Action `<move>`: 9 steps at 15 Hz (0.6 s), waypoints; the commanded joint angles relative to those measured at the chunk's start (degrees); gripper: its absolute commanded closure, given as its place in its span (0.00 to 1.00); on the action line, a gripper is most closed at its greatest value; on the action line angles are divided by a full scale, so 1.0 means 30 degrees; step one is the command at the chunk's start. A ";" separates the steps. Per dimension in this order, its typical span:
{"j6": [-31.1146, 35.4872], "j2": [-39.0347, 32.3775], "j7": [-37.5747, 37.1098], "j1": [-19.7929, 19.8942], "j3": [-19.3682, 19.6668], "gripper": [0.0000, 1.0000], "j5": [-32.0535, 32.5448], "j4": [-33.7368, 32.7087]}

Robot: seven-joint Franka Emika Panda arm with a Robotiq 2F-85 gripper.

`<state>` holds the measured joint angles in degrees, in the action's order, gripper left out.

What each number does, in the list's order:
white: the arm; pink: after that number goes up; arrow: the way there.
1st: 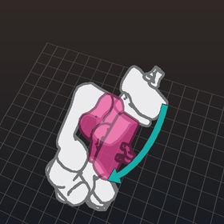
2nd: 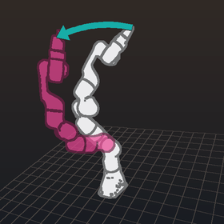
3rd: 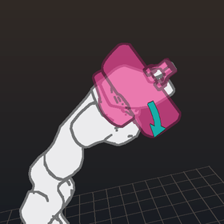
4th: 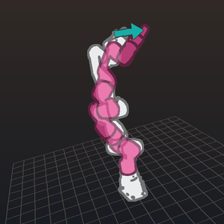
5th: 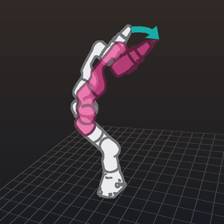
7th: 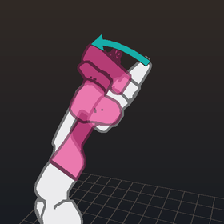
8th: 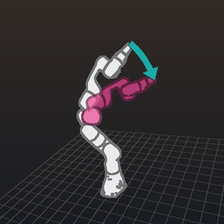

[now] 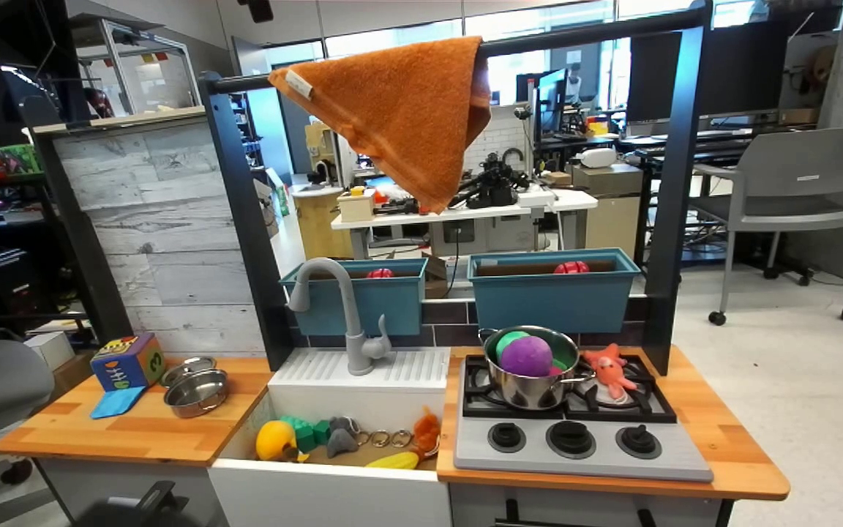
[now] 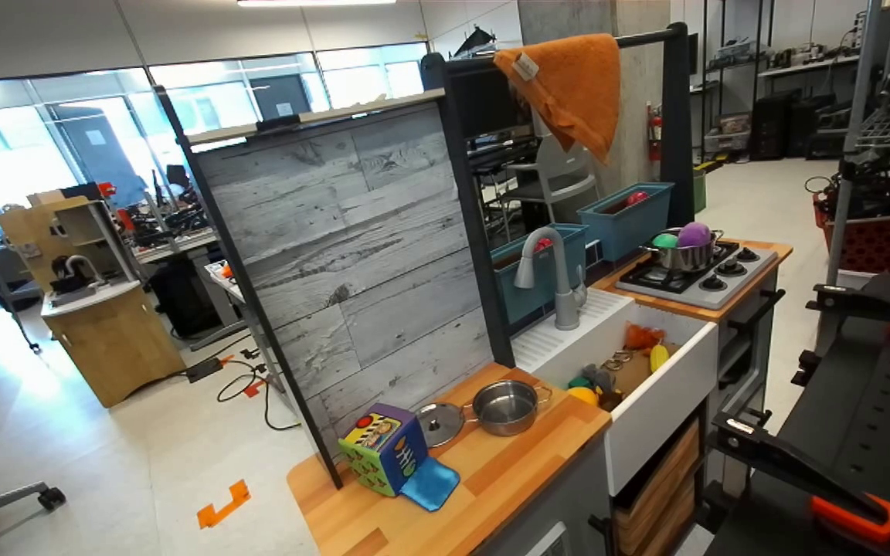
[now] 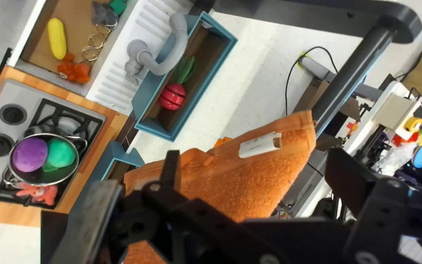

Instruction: Remove the brown towel from the black railing

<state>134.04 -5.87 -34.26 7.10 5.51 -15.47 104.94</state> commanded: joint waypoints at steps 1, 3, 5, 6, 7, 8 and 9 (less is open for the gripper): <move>-0.0830 -0.3851 -0.1305 0.0169 0.0297 0.00 -0.1767 -0.4658; -0.1206 -0.5411 -0.2067 0.0259 0.0327 0.00 -0.2025 -0.6627; -0.1740 -0.6693 -0.2657 0.0418 0.0171 0.00 -0.2056 -0.8501; -0.2273 -0.7180 -0.2913 0.0388 0.0233 0.00 -0.1999 -0.9363; -0.2802 -0.7611 -0.3130 0.0432 0.0191 0.00 -0.1920 -1.0127; -0.3326 -0.7929 -0.3271 0.0478 0.0141 0.25 -0.1884 -1.0737; -0.3884 -0.8239 -0.3414 0.0542 0.0101 0.28 -0.1885 -1.1379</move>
<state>128.28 -26.44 -42.77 7.65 6.26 -20.11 79.36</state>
